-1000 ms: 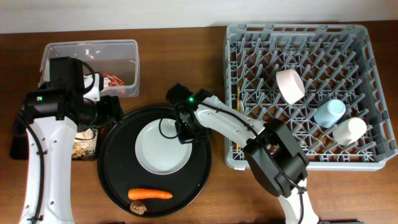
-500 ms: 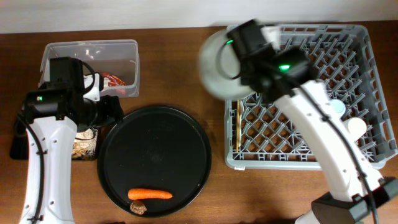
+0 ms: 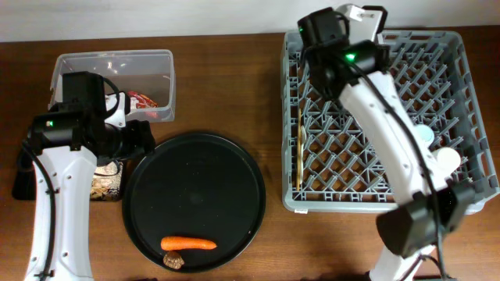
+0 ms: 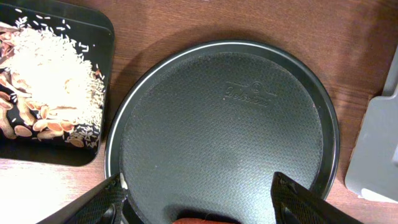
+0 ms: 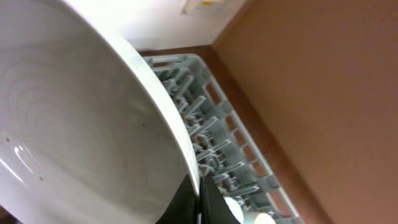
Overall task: Sort waste into correct bins and load items into the dishwasher rack
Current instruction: 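Lift the grey plate with the right gripper and carry it to the rack, then lower the grey plate upright into the rack slots and release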
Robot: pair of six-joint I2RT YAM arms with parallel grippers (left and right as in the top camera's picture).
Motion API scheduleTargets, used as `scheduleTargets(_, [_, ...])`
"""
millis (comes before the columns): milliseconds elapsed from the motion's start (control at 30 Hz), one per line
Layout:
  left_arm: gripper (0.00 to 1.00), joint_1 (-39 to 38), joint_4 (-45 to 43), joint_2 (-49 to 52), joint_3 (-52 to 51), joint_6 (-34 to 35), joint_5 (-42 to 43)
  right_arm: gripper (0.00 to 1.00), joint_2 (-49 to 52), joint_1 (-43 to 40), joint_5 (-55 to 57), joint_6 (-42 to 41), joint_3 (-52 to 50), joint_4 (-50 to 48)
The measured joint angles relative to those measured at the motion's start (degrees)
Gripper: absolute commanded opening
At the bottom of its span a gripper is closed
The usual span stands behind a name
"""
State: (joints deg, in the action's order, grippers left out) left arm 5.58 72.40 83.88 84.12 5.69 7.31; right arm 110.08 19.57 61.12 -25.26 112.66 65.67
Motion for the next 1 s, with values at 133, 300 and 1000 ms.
scheduleTargets(133, [0.75, 0.00, 0.07, 0.00, 0.00, 0.00, -0.02, 0.04, 5.42, -0.09, 3.43, 0.02, -0.02, 0.02])
scheduleTargets(300, [0.75, 0.00, 0.07, 0.00, 0.00, 0.00, 0.00, 0.04, 9.99, -0.09, 4.90, -0.02, -0.07, 0.39])
scheduleTargets(1000, [0.75, 0.00, 0.07, 0.00, 0.00, 0.00, 0.00, 0.04, 11.85, 2.49, 13.64, -1.51, -0.07, 6.75])
